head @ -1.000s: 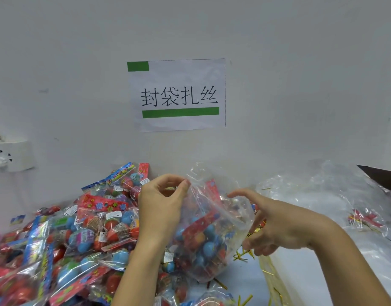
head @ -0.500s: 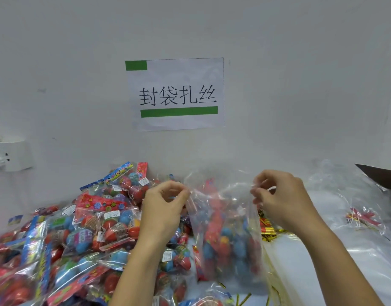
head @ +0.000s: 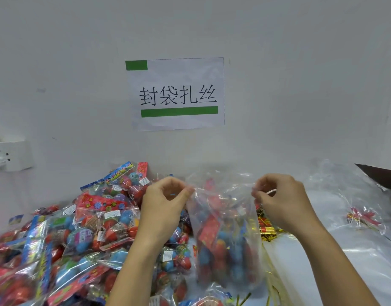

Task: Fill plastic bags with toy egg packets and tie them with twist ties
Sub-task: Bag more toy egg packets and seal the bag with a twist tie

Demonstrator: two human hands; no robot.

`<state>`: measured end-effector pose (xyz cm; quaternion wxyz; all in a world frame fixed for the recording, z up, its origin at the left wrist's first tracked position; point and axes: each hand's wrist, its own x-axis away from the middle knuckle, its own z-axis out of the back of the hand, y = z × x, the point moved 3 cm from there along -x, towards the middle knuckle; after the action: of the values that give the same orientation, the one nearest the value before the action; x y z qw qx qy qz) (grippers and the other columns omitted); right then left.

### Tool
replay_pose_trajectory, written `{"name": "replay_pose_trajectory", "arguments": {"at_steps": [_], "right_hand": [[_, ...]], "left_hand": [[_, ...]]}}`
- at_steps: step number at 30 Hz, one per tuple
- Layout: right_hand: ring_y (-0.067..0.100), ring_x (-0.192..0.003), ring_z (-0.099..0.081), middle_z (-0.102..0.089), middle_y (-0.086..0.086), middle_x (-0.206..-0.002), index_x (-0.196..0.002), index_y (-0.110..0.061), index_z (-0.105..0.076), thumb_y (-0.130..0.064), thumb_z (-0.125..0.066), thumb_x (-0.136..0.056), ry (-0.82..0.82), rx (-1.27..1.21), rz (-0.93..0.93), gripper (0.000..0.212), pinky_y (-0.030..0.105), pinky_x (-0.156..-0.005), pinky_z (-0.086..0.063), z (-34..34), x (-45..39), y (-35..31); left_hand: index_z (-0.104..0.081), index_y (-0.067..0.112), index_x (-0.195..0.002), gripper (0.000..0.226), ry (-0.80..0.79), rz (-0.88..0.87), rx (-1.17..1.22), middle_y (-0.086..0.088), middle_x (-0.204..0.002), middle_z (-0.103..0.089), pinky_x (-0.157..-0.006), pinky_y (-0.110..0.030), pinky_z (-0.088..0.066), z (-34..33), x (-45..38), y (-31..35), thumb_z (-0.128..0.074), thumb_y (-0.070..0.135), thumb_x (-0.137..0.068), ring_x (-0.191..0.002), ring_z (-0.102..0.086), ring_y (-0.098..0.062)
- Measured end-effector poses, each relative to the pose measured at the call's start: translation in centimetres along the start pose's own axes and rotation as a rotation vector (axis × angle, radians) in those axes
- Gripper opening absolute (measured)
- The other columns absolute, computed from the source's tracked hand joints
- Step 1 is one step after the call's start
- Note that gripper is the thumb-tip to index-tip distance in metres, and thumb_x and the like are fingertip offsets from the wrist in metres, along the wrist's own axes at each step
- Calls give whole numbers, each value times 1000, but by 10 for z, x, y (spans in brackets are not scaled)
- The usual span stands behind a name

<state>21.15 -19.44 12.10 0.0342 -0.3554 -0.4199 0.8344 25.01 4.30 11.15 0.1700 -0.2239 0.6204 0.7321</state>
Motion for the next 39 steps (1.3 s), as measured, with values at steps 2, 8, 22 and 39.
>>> {"name": "replay_pose_trajectory", "arguments": {"at_steps": [2,8,22,39], "right_hand": [[7,-61,-69,-70,-5,-70,-74,-20,-67,-3,-69,-89,64,-66,20,23,20,-55,-55,2,0,0],[7,-62,-68,-70,-7,-70,-73,-23,-68,-4,-66,-89,-31,35,-57,25,16,-56,-47,-3,0,9],[1,-112,-56,-66,-29,-98,-95,-44,-67,-14,-53,-82,-208,70,157,36,46,-111,-39,2,15,-35],[8,-64,-61,-66,-8,-65,-81,-35,-76,-20,-61,-86,-448,273,216,22,22,-56,-52,-25,23,-48]], "left_hand": [[-70,28,-76,11,-7,-75,11,4,-77,-74,-69,-24,-57,2,-2,9,-77,28,-84,-75,-71,-10],[-67,20,-72,17,-89,25,-105,1,-77,-74,-80,-42,-59,-2,2,0,-77,24,-86,-78,-71,-16],[-66,42,-108,53,-263,-100,-169,6,-95,-65,-48,-16,-44,-10,10,21,-49,-5,-89,-50,-51,-7],[-78,21,-91,11,29,-158,-180,11,-68,-67,-58,-12,-47,-8,7,33,-70,13,-90,-61,-60,1]]}}
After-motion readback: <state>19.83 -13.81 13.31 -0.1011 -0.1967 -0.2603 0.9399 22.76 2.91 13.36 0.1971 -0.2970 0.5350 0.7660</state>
